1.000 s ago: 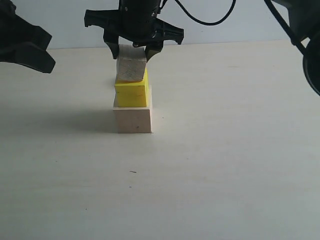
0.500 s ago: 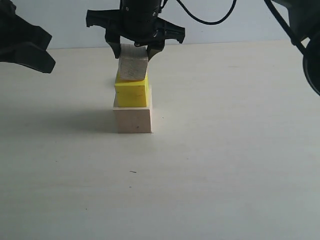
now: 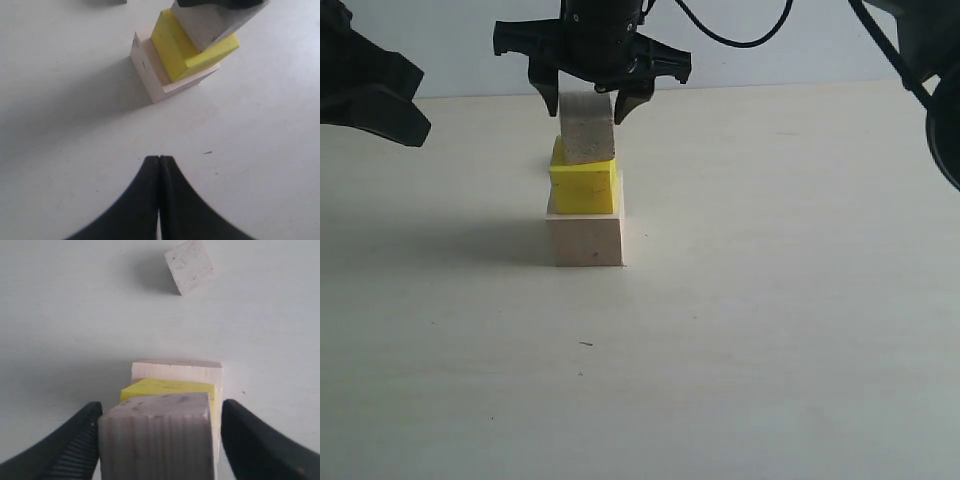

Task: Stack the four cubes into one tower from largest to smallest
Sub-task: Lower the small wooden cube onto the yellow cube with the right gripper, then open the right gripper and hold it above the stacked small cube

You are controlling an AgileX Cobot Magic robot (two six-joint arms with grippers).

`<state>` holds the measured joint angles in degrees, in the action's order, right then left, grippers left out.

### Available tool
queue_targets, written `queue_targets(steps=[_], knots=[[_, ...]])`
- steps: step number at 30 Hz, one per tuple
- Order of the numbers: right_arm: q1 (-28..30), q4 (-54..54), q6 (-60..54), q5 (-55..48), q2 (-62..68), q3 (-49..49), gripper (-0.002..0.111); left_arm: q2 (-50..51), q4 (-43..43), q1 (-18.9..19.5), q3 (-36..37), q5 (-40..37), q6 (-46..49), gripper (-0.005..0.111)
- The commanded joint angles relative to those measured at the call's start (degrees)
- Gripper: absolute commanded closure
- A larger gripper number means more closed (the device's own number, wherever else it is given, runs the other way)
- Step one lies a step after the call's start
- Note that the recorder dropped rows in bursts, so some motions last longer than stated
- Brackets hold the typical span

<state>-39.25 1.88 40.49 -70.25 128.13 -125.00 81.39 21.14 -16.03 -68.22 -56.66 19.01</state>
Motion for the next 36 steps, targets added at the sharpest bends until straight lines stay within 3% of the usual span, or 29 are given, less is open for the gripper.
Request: queue_targets(steps=[1,18,36], knots=[[-0.09,0.17,-0.47,0.29,-0.16,-0.43,0.030,-0.47,0.70,0.05,0.27,-0.11,0.22,0.107],[-0.09,-7.79,-0.04,0.29,-0.16,-0.54,0.030,-0.47,0.70,0.05,0.27,-0.83,0.22,0.107],[-0.09,-4.30,-0.04,0.29,-0.16,-0.54,0.030,-0.47,0.70,0.05,0.27,-0.95,0.22,0.107]])
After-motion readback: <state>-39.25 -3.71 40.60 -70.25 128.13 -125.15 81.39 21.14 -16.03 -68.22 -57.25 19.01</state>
